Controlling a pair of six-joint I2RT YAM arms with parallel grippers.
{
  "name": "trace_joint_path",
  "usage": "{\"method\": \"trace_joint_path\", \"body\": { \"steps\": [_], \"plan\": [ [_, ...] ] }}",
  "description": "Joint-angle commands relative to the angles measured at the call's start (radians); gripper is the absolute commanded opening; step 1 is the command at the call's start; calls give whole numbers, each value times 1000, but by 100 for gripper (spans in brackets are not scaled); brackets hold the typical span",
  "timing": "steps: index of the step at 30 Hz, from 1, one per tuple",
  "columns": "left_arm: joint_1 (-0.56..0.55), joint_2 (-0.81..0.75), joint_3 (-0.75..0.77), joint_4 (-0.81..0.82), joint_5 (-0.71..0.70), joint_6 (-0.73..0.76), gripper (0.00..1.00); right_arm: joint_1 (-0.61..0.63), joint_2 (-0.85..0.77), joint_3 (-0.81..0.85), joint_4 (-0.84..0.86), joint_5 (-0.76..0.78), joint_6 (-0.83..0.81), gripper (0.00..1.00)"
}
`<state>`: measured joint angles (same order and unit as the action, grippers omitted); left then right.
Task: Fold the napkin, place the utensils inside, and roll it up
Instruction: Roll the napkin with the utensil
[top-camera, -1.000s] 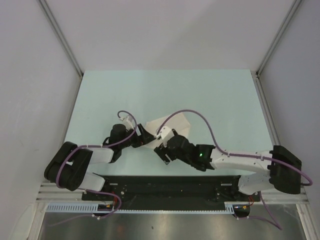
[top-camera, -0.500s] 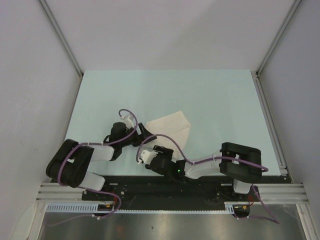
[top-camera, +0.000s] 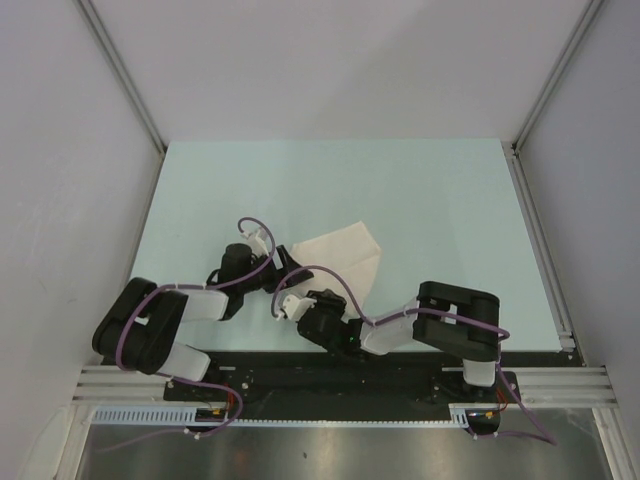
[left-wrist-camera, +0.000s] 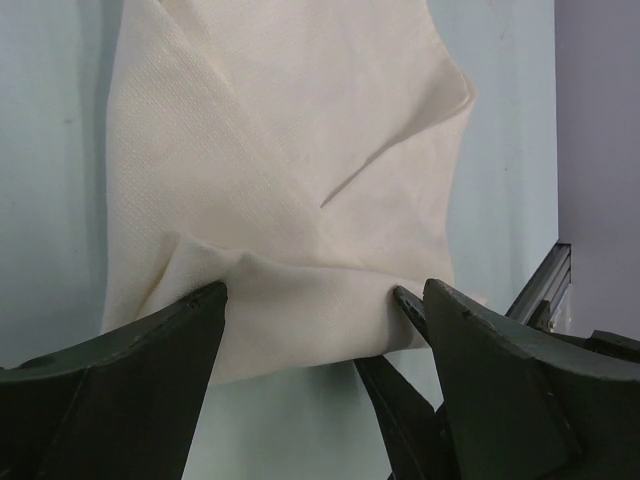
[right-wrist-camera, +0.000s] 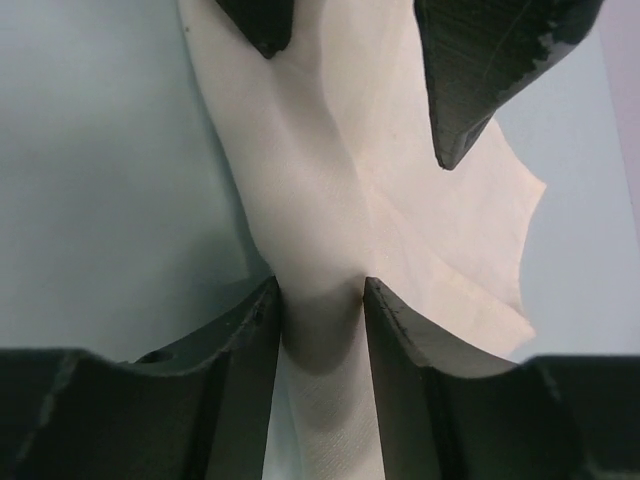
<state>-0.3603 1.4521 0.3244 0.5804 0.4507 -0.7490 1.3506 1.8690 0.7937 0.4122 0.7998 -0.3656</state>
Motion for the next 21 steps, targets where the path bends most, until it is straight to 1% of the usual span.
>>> {"method": "trace_joint_path", "body": {
  "steps": [1,4,5,7,8,10,11,13,21],
  "plan": [
    [17,48,-27,-214,-109,79,89,-37,36,6,-82,-34,54,41],
    [17,44,-24,-212,-104,77,90,-39,21,-2,-114,-114,51,32],
    [17,42,-22,-211,-99,77,89,-45,18,1,-133,-170,56,28],
    [17,37,-18,-206,-93,74,89,-54,2,12,-191,-232,80,25],
    [17,30,-12,-206,-92,74,90,-68,-5,16,-208,-291,91,19],
    [26,19,-1,-218,-95,71,90,-80,-30,16,-246,-370,117,14],
    [32,7,10,-223,-99,71,91,-90,-37,16,-256,-398,129,5],
    [47,-10,21,-243,-102,76,91,-113,-57,19,-291,-474,154,0],
    [115,-105,102,-350,-158,118,94,-165,-99,32,-385,-681,221,0]
  ]
}}
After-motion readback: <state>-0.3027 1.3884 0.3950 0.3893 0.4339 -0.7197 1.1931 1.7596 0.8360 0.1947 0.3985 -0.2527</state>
